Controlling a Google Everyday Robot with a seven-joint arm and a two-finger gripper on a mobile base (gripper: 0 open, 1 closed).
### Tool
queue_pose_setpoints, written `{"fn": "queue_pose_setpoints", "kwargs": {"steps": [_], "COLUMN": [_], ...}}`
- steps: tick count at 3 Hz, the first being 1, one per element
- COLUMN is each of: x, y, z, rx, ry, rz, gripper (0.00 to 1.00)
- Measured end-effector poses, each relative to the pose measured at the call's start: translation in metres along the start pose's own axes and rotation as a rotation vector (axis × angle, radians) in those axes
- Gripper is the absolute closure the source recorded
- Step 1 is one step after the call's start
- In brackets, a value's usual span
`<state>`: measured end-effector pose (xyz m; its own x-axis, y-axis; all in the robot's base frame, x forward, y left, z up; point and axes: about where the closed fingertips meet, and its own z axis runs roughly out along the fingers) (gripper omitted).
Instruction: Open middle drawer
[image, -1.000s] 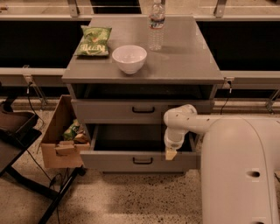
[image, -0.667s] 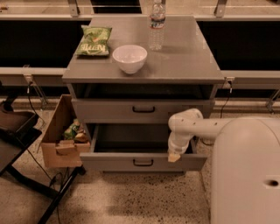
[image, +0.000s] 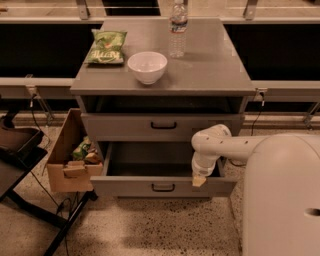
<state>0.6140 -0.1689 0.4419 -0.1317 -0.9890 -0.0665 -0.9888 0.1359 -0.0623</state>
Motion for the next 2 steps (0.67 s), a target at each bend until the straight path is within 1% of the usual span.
{"fn": "queue_pose_setpoints", "kwargs": {"steps": [1,2], "x": [0.003,0.012], "y": [0.000,0.011], "z": [-0.005,-0.005], "rx": [0.029,0.033], "ry": [-0.004,-0.001], "rz": [0.013,0.041], "gripper": [1.00,0.84]}}
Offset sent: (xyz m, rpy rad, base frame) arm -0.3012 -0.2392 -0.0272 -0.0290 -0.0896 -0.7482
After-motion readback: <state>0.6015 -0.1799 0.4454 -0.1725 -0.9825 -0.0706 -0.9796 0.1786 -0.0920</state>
